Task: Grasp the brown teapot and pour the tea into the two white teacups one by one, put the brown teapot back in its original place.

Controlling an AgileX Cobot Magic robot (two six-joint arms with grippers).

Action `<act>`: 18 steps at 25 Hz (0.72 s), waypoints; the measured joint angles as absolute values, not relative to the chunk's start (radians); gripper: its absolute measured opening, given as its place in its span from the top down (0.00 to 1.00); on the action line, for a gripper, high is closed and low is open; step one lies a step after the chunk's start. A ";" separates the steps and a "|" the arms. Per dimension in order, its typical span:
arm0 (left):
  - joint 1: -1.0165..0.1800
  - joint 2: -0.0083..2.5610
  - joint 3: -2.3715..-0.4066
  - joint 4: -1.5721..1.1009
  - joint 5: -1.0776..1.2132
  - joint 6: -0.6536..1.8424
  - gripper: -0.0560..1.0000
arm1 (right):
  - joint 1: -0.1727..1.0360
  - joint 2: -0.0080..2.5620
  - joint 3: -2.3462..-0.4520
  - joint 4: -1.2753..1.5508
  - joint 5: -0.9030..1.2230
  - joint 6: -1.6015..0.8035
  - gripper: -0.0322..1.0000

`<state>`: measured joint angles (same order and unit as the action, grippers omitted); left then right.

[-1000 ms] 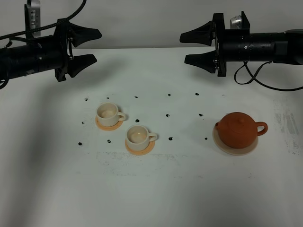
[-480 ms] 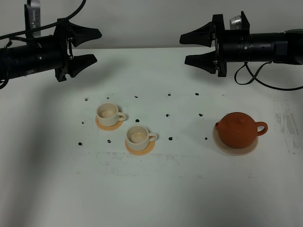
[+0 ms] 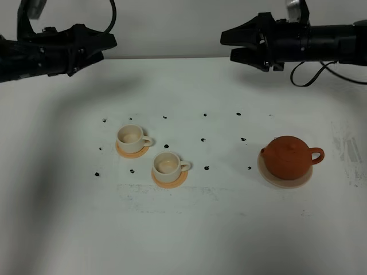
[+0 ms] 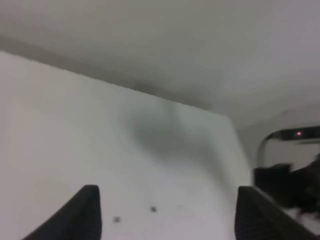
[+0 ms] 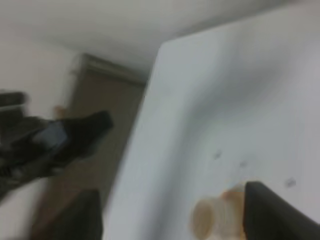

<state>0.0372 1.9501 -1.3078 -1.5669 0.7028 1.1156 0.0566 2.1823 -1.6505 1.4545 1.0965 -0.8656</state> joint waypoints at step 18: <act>0.009 1.372 -1.084 -0.671 0.333 0.778 0.51 | 0.092 1.766 -1.650 0.653 0.842 -0.658 0.42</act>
<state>0.0088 1.3717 -1.0843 -0.6709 0.3326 0.7780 0.0924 1.7661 -1.6505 0.6528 0.8423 -0.6578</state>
